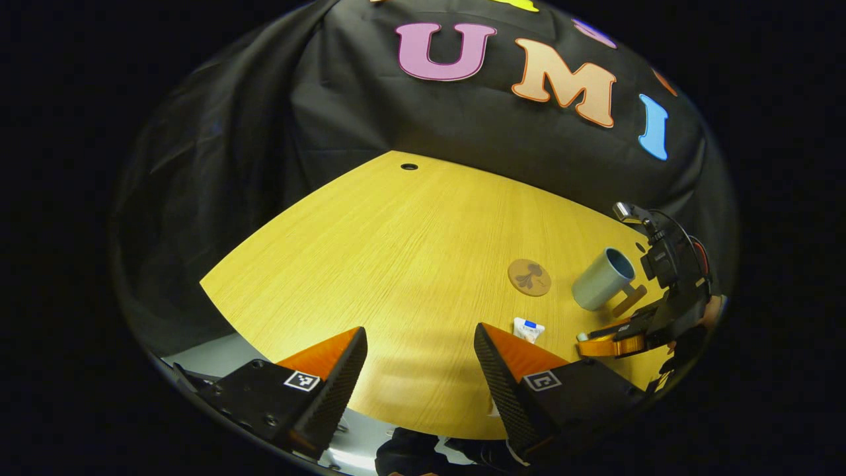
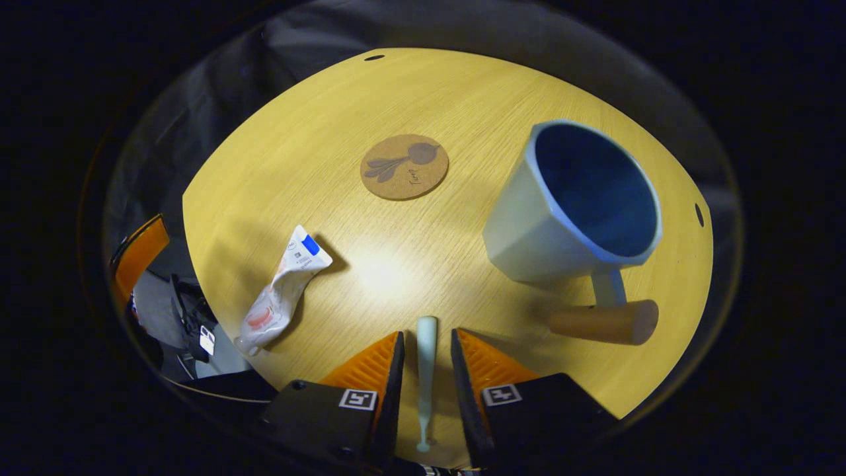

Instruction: Put the toothbrush and toothpaste on the desktop into the cup, then pick up the cup and place it on the coaster on the desktop.

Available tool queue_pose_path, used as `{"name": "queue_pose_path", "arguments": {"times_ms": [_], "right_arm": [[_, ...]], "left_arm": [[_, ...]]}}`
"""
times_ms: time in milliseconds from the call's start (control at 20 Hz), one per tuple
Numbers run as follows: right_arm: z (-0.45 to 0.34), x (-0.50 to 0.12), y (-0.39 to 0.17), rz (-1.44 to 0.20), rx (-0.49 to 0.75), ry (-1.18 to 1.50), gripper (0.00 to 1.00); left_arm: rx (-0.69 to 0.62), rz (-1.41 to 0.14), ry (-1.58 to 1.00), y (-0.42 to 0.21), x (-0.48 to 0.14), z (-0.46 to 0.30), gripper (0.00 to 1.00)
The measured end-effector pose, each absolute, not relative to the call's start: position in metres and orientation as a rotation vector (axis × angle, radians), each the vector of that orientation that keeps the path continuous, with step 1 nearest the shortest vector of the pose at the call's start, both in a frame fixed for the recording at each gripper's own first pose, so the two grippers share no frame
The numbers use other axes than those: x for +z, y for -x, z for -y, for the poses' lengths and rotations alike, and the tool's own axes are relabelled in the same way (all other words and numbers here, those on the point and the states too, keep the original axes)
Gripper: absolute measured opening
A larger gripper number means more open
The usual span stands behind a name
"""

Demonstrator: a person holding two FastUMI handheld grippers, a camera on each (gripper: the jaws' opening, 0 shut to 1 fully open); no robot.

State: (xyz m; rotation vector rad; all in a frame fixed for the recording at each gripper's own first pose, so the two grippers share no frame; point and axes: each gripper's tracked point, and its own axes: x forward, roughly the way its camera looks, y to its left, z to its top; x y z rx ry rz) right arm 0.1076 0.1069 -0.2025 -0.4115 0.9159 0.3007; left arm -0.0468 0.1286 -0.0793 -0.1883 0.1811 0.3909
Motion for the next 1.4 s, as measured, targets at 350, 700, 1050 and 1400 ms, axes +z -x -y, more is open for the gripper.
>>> {"name": "queue_pose_path", "arguments": {"times_ms": [350, 700, 1050, 1400], "right_arm": [[-0.102, -0.207, -0.107, -0.951, 0.268, 0.445, 0.16], [-0.100, -0.205, -0.108, -0.939, 0.248, 0.448, 0.11], [-0.085, -0.183, -0.095, -0.856, 0.219, 0.371, 0.08], [-0.054, -0.169, -0.070, -0.791, 0.176, 0.317, 0.08]], "left_arm": [[0.356, -0.197, 0.163, 0.031, -0.076, -0.119, 0.95], [0.277, -0.247, 0.144, 0.011, -0.081, -0.094, 0.95], [0.114, -0.408, 0.104, -0.014, -0.109, -0.047, 0.94], [0.010, -0.607, 0.109, -0.044, -0.143, -0.017, 0.93]]}}
